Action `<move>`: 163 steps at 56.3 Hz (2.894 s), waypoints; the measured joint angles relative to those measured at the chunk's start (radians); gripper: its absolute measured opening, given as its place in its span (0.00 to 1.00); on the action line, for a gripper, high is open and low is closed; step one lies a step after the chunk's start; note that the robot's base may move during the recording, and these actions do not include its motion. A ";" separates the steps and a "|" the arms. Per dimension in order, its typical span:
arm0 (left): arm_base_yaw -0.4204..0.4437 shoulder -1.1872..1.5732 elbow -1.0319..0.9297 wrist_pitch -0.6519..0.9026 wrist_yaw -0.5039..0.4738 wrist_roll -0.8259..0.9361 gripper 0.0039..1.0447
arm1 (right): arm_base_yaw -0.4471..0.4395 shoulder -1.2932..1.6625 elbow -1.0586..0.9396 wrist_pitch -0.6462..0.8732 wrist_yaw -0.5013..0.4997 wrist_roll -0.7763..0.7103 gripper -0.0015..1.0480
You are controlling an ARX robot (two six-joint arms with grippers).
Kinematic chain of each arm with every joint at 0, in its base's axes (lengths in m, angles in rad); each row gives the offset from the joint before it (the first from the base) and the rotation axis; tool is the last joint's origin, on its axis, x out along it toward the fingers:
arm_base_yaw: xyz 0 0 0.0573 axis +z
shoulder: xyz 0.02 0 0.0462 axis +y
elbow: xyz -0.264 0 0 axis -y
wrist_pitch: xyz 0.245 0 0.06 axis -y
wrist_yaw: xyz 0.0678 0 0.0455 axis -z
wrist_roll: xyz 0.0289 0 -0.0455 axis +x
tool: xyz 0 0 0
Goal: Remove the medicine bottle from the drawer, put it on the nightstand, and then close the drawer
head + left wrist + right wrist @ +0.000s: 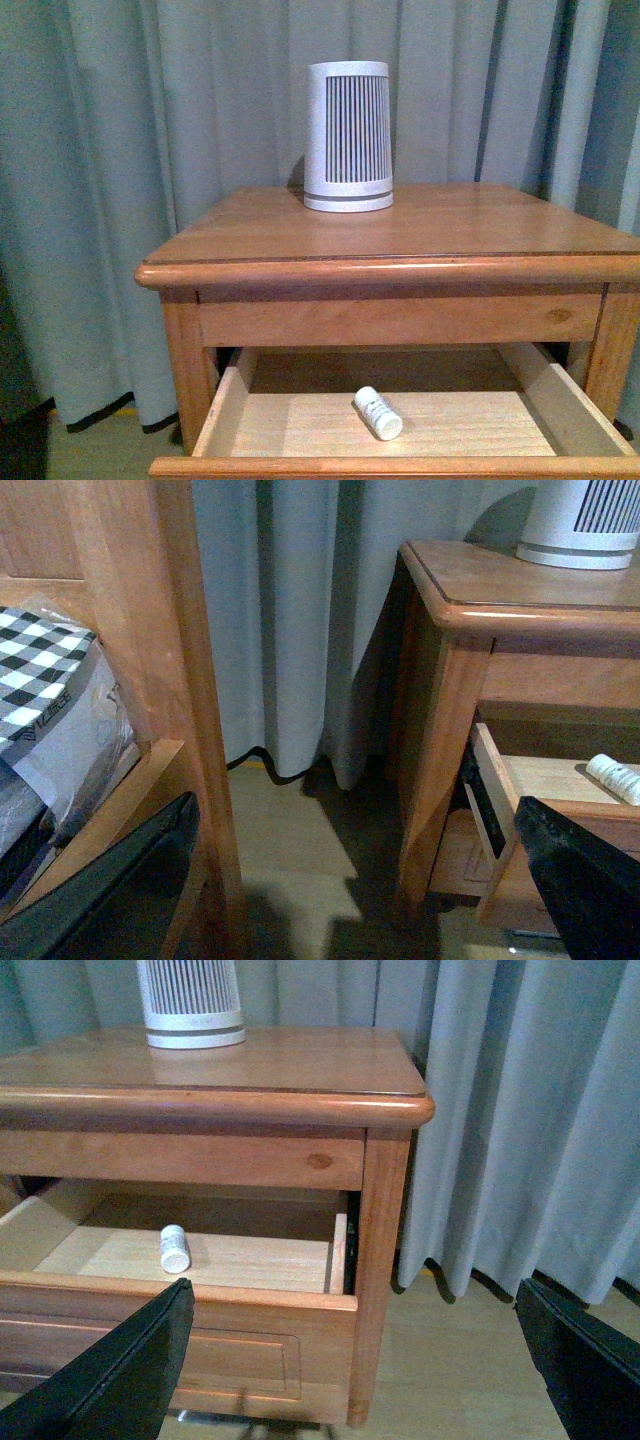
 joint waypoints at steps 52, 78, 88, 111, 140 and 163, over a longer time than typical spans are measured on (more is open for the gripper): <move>0.000 0.000 0.000 0.000 0.000 0.000 0.94 | 0.320 1.751 0.869 0.482 0.100 0.078 0.93; 0.000 0.000 0.000 0.000 0.000 0.000 0.94 | 0.325 1.942 1.031 0.369 0.102 0.168 0.93; 0.000 0.000 0.000 0.000 0.000 0.000 0.94 | 0.343 1.943 1.012 0.345 0.138 0.210 0.93; 0.000 0.000 0.000 0.000 0.000 0.000 0.94 | 0.377 1.913 0.927 0.498 0.252 0.115 0.93; 0.000 0.000 0.000 0.000 0.000 0.000 0.94 | 0.389 2.024 1.155 0.300 0.224 0.189 0.93; 0.000 0.000 0.000 0.000 0.000 0.000 0.94 | 0.390 2.129 1.209 0.447 0.284 0.162 0.93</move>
